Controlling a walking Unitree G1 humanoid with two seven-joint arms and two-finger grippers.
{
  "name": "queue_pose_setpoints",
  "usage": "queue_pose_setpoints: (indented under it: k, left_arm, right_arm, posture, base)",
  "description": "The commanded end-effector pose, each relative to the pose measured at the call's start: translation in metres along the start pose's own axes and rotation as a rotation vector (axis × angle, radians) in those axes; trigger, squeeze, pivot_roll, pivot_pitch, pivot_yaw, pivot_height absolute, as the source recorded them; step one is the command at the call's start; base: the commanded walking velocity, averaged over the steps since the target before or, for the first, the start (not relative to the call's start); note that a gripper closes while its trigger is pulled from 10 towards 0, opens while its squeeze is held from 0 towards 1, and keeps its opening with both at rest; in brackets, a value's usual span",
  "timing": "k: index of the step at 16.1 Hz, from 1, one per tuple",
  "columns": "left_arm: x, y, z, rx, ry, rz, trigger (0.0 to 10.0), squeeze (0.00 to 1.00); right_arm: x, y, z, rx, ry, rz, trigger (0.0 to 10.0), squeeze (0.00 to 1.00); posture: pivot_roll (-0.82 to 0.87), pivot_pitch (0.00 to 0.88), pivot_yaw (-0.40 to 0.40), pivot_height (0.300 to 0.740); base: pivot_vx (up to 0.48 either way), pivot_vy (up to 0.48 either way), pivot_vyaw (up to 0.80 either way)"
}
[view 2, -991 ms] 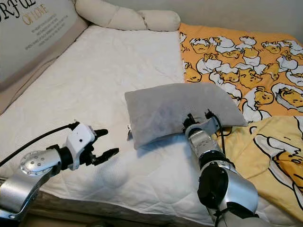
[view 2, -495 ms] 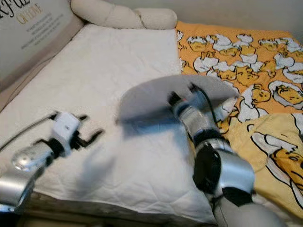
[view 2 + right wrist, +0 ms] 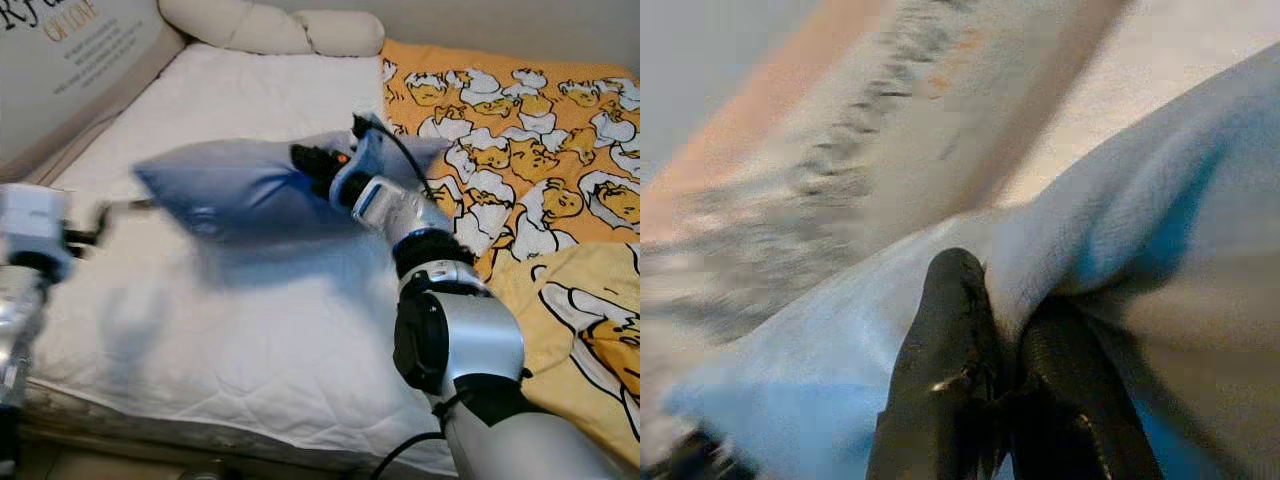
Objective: Clean up the room
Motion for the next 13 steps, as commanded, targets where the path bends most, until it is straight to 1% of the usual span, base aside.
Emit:
queue_pose_setpoints:
  k: [1,2,3,4,5,6,7,8,9,10,11,12,13]
  left_arm:
    - [0.0,0.006,-0.028,-0.005,0.127,0.026,10.0,0.0]
    - [-0.001,0.008,-0.038,-0.018,0.164,0.034,10.0,0.0]
    - [-0.001,0.009,-0.042,-0.016,0.173,0.038,10.0,0.0]
    - [0.0,0.01,-0.043,-0.015,0.175,0.039,10.0,0.0]
    - [0.001,0.01,-0.042,-0.028,0.171,0.04,10.0,0.0]
    - [0.005,0.01,-0.036,-0.046,0.145,0.038,10.0,0.0]
    - [0.01,0.008,-0.023,-0.064,0.099,0.03,10.0,0.0]
    - [0.015,0.005,-0.004,-0.087,0.025,0.011,10.0,0.0]
    - [0.019,0.0,0.018,-0.107,-0.066,-0.02,10.0,0.0]
    - [0.023,-0.012,0.048,-0.128,-0.188,-0.081,10.0,0.0]
    - [0.026,-0.024,0.073,-0.093,-0.291,-0.133,10.0,0.0]
    - [0.028,-0.031,0.087,-0.075,-0.353,-0.166,10.0,0.0]
    - [0.031,-0.051,0.113,-0.018,-0.456,-0.261,10.0,0.0]
  right_arm:
    - [-0.009,0.031,-0.016,-0.012,0.145,0.095,0.0,0.0]
    - [-0.017,0.032,-0.017,0.039,0.201,0.118,0.0,0.0]
    - [-0.03,0.023,-0.009,0.135,0.241,0.131,0.0,0.0]
    - [-0.035,0.019,-0.005,0.165,0.252,0.134,0.0,0.0]
    - [-0.041,0.004,0.005,0.178,0.236,0.107,0.0,0.0]
    - [-0.053,-0.036,0.031,0.17,0.126,0.0,0.0,0.0]
    - [-0.069,-0.074,0.056,0.158,-0.02,-0.117,0.0,0.0]
    - [-0.088,-0.109,0.079,0.132,-0.173,-0.233,0.0,0.0]
    - [-0.107,-0.132,0.095,0.103,-0.296,-0.313,0.0,0.0]
    - [-0.118,-0.138,0.106,0.118,-0.382,-0.297,0.0,0.0]
    - [-0.121,-0.138,0.109,0.141,-0.413,-0.275,0.0,0.0]
    - [-0.122,-0.137,0.11,0.14,-0.41,-0.274,0.0,0.0]
    - [-0.125,-0.138,0.111,0.116,-0.406,-0.282,0.0,0.0]
  posture:
    - [0.08,0.0,-0.019,0.74]
    - [0.08,0.0,-0.016,0.74]
    - [0.08,0.0,-0.014,0.74]
    - [0.08,0.0,-0.009,0.74]
    - [0.08,0.0,-0.008,0.74]
    - [0.07,0.0,-0.002,0.74]
    - [0.07,0.0,0.002,0.74]
    - [0.07,0.0,0.002,0.74]
    - [0.07,0.0,0.001,0.74]
    - [0.07,0.0,0.001,0.74]
    - [0.06,0.0,0.0,0.74]
    - [0.06,0.0,0.0,0.74]
    - [0.05,0.0,0.006,0.74]
  base:
    - [0.0,0.0,0.0]
    - [0.0,0.0,0.0]
    - [0.0,0.0,0.0]
    - [0.0,0.0,0.0]
    - [0.0,0.0,0.0]
    - [0.0,0.0,0.0]
    - [0.0,0.0,0.0]
    - [0.0,0.0,0.0]
    - [0.0,0.0,0.0]
    - [0.0,0.0,0.0]
    - [0.0,0.0,0.0]
    - [0.0,0.0,0.0]
    - [0.0,0.0,0.0]
Point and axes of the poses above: a point about 5 cm out from each wrist's last joint towards the gripper, its own x axis pointing out of the wrist towards the gripper, its own y axis along the axis of the wrist's last joint, z = x × y, the point moved 4 cm from there along x, pointing out of the wrist towards the gripper, and after that the axes turned 11 degrees about -x, right-handed, at the moved point
